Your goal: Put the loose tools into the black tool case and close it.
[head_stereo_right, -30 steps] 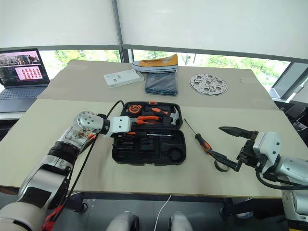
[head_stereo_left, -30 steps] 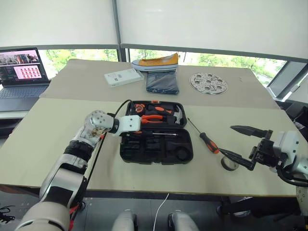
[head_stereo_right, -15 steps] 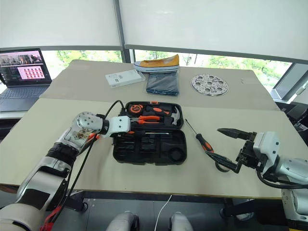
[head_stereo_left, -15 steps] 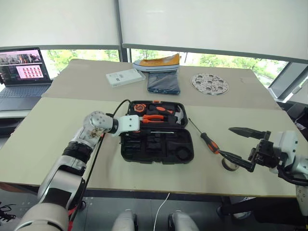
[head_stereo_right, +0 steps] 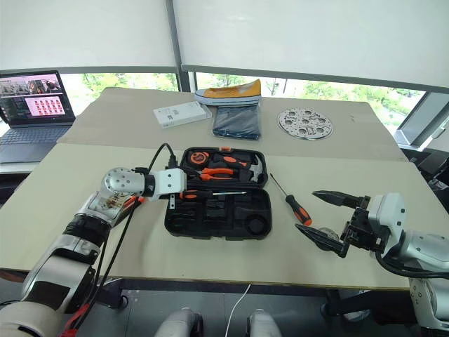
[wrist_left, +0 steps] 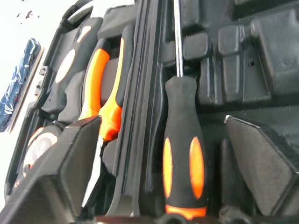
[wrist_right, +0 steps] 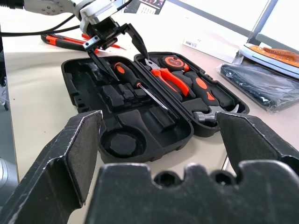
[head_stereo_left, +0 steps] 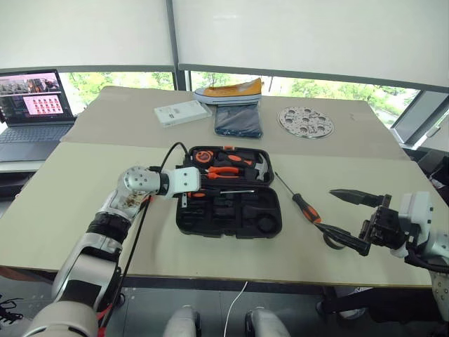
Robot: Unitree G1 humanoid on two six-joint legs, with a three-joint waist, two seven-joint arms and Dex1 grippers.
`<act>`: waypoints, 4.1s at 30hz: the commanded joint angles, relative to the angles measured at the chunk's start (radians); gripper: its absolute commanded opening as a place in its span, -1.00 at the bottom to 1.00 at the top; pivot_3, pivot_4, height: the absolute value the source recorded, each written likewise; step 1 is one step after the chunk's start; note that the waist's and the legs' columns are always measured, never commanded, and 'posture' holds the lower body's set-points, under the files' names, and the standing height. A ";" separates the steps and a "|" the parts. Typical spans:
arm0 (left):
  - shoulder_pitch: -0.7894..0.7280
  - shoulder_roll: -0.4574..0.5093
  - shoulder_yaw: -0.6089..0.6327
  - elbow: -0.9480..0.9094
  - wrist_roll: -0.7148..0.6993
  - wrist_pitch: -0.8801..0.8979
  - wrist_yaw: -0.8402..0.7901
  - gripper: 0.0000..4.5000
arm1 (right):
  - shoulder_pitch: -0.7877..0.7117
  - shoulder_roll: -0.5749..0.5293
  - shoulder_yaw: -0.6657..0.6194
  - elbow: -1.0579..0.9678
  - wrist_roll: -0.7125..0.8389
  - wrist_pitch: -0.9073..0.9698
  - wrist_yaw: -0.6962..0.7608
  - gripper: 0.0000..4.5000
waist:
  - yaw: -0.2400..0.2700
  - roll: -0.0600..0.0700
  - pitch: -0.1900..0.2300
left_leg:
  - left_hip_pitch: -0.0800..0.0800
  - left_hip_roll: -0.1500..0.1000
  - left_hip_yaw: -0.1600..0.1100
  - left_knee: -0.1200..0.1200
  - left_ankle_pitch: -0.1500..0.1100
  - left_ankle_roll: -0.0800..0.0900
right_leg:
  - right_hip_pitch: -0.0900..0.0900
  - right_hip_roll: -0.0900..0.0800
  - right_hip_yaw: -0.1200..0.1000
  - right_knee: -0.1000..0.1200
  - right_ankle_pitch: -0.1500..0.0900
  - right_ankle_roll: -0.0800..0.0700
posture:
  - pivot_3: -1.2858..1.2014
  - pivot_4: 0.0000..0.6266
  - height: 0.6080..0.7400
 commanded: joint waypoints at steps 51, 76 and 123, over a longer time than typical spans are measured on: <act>0.102 -0.114 0.224 -0.177 -0.351 0.255 -0.058 0.11 | 0.149 0.130 -0.108 -0.010 -0.051 -0.086 -0.156 1.00 | 0.020 0.009 -0.005 | -0.006 0.000 -0.002 0.006 -0.001 0.001 | -0.002 0.000 -0.001 -0.001 0.002 0.002 | 0.03 -0.52 1.00; 0.717 0.054 0.411 -0.790 -0.685 0.415 -0.154 0.98 | -0.102 -0.143 0.097 -0.063 -0.079 0.576 -0.368 1.00 | -0.020 0.014 -0.005 | 0.003 0.010 -0.002 0.005 -0.001 0.001 | 0.000 0.001 0.001 0.000 -0.003 -0.005 | 0.03 -0.52 1.00; 0.848 0.153 0.601 -0.727 -0.696 0.357 -0.119 1.00 | -0.891 0.083 0.774 0.524 -0.654 0.085 0.070 -0.55 | -0.020 0.014 -0.003 | 0.001 0.010 0.005 -0.003 -0.002 0.003 | -0.005 0.002 -0.002 -0.002 -0.003 -0.011 | 0.03 -0.52 1.00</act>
